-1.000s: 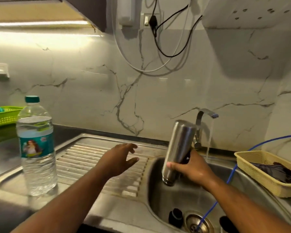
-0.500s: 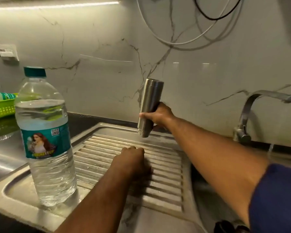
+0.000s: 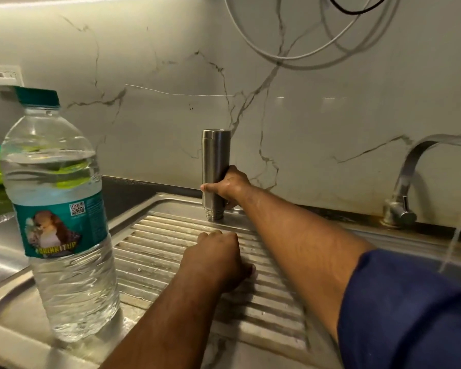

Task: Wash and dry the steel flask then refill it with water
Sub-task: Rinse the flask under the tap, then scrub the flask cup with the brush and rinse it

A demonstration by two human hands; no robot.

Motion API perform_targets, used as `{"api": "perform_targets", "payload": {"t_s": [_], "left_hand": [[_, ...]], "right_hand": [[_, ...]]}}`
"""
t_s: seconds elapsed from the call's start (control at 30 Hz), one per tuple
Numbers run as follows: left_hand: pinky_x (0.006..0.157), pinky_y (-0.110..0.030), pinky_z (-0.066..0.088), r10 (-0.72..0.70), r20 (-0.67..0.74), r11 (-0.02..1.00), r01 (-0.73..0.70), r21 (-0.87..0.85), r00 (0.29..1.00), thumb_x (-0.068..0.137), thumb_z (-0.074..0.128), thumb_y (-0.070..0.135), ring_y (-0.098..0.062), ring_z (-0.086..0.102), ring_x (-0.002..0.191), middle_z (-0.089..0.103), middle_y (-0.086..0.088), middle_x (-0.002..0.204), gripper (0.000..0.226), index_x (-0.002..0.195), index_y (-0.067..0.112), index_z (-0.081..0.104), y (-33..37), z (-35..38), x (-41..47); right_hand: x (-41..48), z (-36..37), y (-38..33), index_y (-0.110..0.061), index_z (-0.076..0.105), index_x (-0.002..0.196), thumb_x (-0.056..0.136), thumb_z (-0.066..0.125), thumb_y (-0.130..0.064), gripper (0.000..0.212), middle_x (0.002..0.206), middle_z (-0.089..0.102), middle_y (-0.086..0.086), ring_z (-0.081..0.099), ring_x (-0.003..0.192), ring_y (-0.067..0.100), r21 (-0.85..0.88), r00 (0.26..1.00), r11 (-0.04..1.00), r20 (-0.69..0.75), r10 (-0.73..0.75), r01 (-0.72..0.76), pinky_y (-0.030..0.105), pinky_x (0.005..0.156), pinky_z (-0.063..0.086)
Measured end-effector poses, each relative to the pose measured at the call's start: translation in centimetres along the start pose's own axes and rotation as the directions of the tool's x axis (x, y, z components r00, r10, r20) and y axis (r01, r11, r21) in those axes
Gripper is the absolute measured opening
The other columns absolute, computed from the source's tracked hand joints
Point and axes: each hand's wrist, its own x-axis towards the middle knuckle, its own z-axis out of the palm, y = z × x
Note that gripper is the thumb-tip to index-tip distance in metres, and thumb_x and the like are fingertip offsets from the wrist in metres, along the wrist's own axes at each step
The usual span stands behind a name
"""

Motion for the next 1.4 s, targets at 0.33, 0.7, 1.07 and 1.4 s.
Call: {"api": "perform_targets", "payload": {"t_s": [0.33,0.7,1.07,1.4], "left_hand": [[0.101,-0.033,0.050,0.134,-0.174,0.975,-0.161,-0.151,0.976,0.090,0.068,0.050,-0.015,0.058,0.121,0.061,0.004,0.135,0.055,0.138,0.028,0.055,0.6,-0.5,-0.1],[0.074,-0.028,0.053,0.197,-0.290,0.933,-0.270,-0.237,0.936,0.087,0.077,0.032,0.000,0.065,0.081,0.070,0.020,0.088,0.030,0.114,0.038,0.066,5.2,0.2,-5.1],[0.086,-0.027,0.051,0.481,-0.107,0.848,-0.493,-0.195,0.870,0.093,0.066,0.044,-0.005,0.061,0.097,0.067,0.013,0.109,0.026,0.117,0.034,0.063,25.2,2.4,-7.2],[0.103,-0.035,0.050,0.336,0.389,0.930,-0.368,0.008,0.858,0.084,0.079,0.038,-0.017,0.058,0.119,0.059,0.003,0.133,0.059,0.137,0.029,0.055,26.5,9.4,-1.5]], "right_hand": [[-7.9,-5.3,2.1,-0.020,0.035,0.152,0.086,0.079,-0.043,0.083,0.147,0.050,0.008,0.054,0.127,0.028,-0.244,0.996,0.967,-0.032,-0.089,0.079,0.041,0.100,0.052],[-31.2,-22.6,8.6,-0.027,0.072,0.104,0.092,0.071,-0.036,0.015,0.097,0.071,-0.009,0.065,0.087,0.003,-0.466,0.990,0.877,-0.022,-0.141,0.115,0.027,0.080,0.056],[-38.3,-33.8,12.3,-0.024,0.076,0.094,0.090,0.073,-0.035,0.013,0.089,0.072,-0.011,0.066,0.082,0.003,-0.579,0.991,0.814,-0.126,-0.053,-0.030,0.022,0.072,0.052],[-33.3,-33.3,17.2,-0.019,0.076,0.094,0.090,0.075,-0.032,0.014,0.079,0.073,-0.005,0.072,0.074,0.013,-0.560,0.993,0.820,-0.038,0.112,-0.114,0.031,0.072,0.061]]}}
